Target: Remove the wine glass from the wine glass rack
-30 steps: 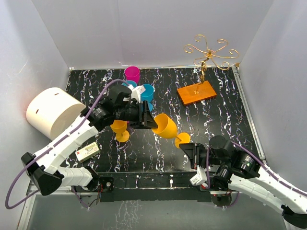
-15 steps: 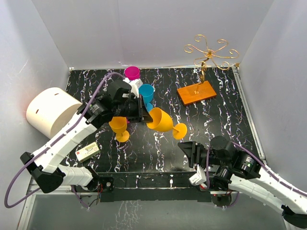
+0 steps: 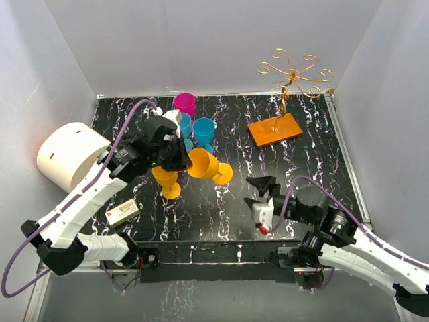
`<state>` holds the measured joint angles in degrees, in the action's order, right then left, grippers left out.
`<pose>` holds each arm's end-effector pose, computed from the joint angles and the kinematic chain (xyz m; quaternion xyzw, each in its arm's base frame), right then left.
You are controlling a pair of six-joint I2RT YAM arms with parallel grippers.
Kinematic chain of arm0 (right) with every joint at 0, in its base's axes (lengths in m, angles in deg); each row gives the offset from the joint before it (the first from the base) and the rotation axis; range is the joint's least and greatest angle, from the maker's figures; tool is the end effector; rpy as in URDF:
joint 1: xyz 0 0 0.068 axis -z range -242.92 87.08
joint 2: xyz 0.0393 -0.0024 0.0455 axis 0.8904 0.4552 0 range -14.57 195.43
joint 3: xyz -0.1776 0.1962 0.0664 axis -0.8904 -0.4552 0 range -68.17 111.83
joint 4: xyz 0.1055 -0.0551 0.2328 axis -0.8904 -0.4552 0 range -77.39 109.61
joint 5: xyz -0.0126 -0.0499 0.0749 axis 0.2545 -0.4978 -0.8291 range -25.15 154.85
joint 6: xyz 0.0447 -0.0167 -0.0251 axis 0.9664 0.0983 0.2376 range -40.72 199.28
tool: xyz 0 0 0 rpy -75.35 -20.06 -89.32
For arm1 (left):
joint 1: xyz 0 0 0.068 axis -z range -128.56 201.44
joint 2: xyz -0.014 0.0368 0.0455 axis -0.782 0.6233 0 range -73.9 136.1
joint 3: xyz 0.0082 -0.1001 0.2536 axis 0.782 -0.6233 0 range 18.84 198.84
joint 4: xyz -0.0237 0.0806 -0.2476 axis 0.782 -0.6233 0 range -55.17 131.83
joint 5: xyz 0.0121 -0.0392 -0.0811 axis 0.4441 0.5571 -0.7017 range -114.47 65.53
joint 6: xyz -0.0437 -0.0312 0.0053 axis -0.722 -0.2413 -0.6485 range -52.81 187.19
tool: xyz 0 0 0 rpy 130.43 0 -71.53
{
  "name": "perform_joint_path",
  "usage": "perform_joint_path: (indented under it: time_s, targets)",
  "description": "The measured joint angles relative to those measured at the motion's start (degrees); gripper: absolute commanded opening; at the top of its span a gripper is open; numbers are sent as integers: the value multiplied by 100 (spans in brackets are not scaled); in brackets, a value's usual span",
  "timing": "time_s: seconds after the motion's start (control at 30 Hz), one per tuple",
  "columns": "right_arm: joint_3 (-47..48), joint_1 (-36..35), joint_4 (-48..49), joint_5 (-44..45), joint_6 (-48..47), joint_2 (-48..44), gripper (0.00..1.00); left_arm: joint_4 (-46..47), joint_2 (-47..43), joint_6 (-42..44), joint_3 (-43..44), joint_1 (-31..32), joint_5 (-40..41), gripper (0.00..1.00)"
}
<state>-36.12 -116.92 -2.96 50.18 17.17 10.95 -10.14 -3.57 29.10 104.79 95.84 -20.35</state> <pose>0.0648 0.1044 0.2847 -0.7130 0.3541 0.0595 0.6023 0.1727 -0.1656 0.4209 0.0329 0.8913 -0.2732 0.3603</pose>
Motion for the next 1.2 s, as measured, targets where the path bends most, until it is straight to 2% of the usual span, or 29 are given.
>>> perform_joint_path:
  time_s: [0.13, 0.27, 0.4, 0.53, 0.67, 0.93, 1.07, 1.2]
  targets:
    - [20, 0, 935, 1104, 1930, 378, 79, -44, 13, 57, -345, 0, 293, 0]
    - [160, 0, 1543, 2404, 3501, 756, 98, -66, 179, 205, -472, 0, 643, 0]
    - [581, 2, 1834, 3851, 4752, 1320, 98, 85, 529, 402, -527, 0, 964, 0]
    - [1141, 57, 1779, 4564, 5519, 1902, 98, 356, 944, 590, -542, 0, 1211, 0]
    - [1517, 407, 1602, 4555, 6017, 2157, 98, 595, 1329, 745, -542, 0, 1451, 0]
    - [1965, 2450, 1104, 3128, 6876, 2568, 98, 826, 2181, 1010, -485, -87, 1740, 2]
    - [1982, 2638, 927, 2546, 7128, 2736, 98, 1005, 2280, 1043, -424, -225, 1770, 6]
    - [1982, 2638, 874, 2225, 7241, 2745, 98, 1023, 2282, 1060, -433, -385, 1738, 14]
